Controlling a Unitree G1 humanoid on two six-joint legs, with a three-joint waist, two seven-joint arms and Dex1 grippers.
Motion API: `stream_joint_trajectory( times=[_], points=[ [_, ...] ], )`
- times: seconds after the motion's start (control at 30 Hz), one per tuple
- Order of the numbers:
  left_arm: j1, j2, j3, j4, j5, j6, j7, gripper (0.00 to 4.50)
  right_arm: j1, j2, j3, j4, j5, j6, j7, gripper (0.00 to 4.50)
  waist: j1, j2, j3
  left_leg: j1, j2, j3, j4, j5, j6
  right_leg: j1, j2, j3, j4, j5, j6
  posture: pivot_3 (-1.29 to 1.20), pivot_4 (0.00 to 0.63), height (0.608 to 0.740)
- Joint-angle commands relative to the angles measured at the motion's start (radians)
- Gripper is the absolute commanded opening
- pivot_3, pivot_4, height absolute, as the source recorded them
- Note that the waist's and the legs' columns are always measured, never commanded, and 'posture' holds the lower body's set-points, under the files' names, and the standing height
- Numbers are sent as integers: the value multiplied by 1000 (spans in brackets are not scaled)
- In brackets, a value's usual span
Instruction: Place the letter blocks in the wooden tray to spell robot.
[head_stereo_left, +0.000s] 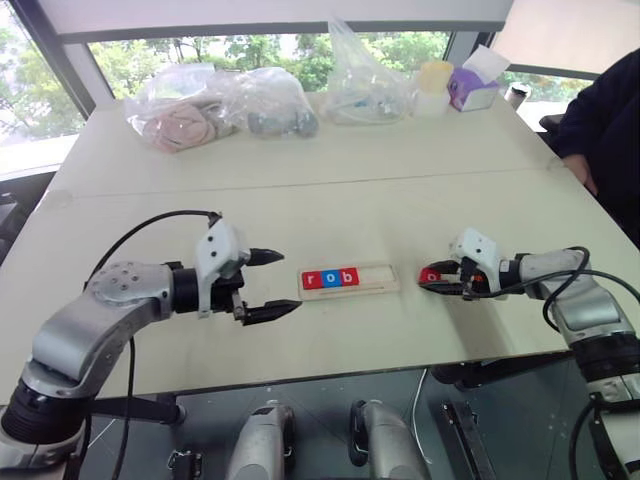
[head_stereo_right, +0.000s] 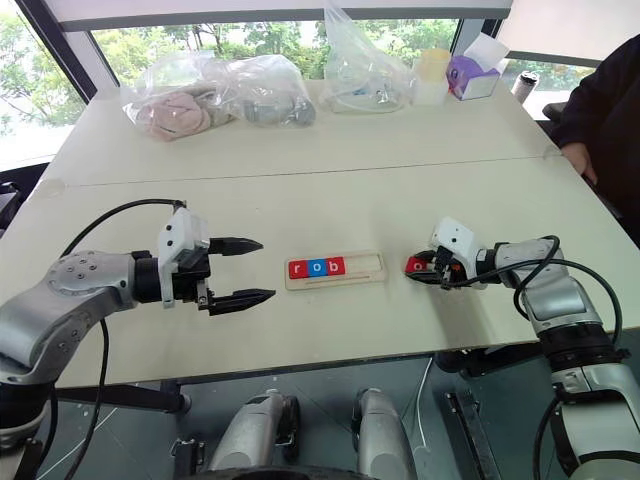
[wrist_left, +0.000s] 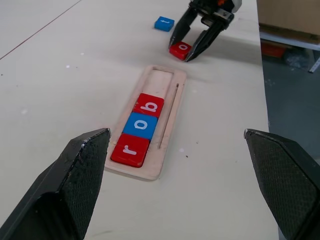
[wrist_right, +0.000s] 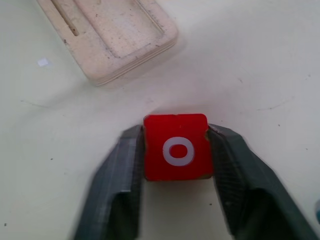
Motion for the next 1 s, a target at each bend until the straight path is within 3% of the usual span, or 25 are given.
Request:
stream_joint_trajectory(
  times=[0.03, 0.3, 0.57, 1.0],
  points=[
    [2, 12, 29, -32, -6, -14, -1, 4500, -45, -8, -13, -51, 6, 6, 14, 1169, 0, 0, 0, 0, 0, 0, 0, 0, 0, 0, 0, 0, 0, 0, 0, 0, 150, 725],
    [1, 16, 24, -22, -3, -20, -19, 4500, -190, 48, 79, -169, 15, 30, 135, 1169, -2, 0, 0, 0, 2, 0, 0, 0, 0, -2, 2, 0, 1, 0, 0, 0, 150, 725],
    [9, 21, 33, -32, -4, -15, -19, 4500, -264, 142, 191, -60, -57, -75, 176, 1169, 1, 0, 0, -1, 1, 1, 0, 0, 0, -1, 0, 0, 0, 2, -3, 0, 150, 725],
    [23, 20, 40, -52, -9, -6, 4, 4500, -301, 178, 200, 53, -102, -145, 195, 1169, 0, 0, 0, 0, 1, 1, 0, 0, -1, -1, 1, 0, 1, 2, -4, 0, 150, 725]
  ],
)
